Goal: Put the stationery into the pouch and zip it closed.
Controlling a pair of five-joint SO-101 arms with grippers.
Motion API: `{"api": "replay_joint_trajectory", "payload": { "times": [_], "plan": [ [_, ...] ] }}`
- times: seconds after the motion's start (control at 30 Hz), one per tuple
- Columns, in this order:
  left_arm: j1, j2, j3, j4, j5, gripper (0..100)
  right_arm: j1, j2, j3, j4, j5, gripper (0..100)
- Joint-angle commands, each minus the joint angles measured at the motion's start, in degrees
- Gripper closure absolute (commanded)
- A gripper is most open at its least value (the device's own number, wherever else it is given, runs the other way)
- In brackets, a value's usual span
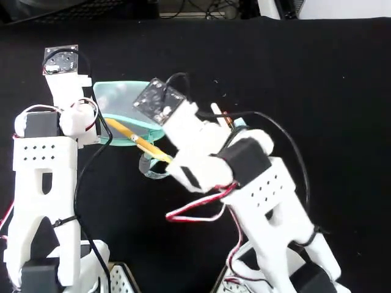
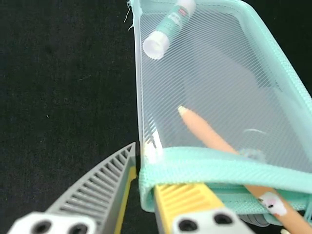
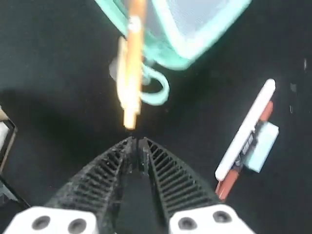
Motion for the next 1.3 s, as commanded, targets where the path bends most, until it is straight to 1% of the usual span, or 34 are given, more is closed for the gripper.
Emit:
{"api": "replay_joint_trajectory", "payload": {
  "times": [0.0,0.13,0.3,0.37,0.47,0.6,0.7,0.8,0.93,1.0,1.2,1.27],
  "plan": [
    [-0.04,-0.18,-0.48,-0.35,0.18,97,1.32,5.23,-4.18,0.79,0.79,98.6],
    [-0.04,-0.18,-0.48,-0.26,0.18,97,1.23,12.88,-7.25,-1.32,0.79,98.6],
    [-0.04,-0.18,-0.48,-0.44,0.18,97,-3.96,13.32,-6.64,-5.63,0.79,98.6],
    [-0.04,-0.18,-0.48,-0.44,0.18,97,-5.89,10.95,-4.7,-9.05,-0.35,98.6],
    [-0.04,-0.18,-0.48,-0.35,0.18,97,-6.86,4.79,1.8,-16.09,-2.37,98.6],
    [-0.04,-0.18,-0.48,-0.26,0.18,97,-6.86,-6.02,11.82,-22.86,-2.02,98.6],
    [-0.04,-0.18,-0.48,-0.26,0.18,97,-6.86,-12.0,13.14,-20.75,-2.02,98.6],
    [-0.04,-0.18,-0.48,-0.26,0.18,97,-6.86,-14.46,9.98,-14.51,-1.32,98.6],
    [-0.04,-0.18,-0.48,-0.35,0.18,97,-7.21,-10.68,2.42,-0.53,4.48,98.6],
    [-0.04,-0.18,-0.48,-0.44,0.18,97,-7.21,-6.2,-1.19,3.96,5.27,98.6],
    [-0.04,-0.18,-0.48,-0.35,0.18,97,-7.38,12.26,-5.67,2.46,0.53,98.6],
    [-0.04,-0.18,-0.48,-0.35,0.18,97,-9.05,16.22,-7.69,2.46,-0.18,98.6]
  ]
}}
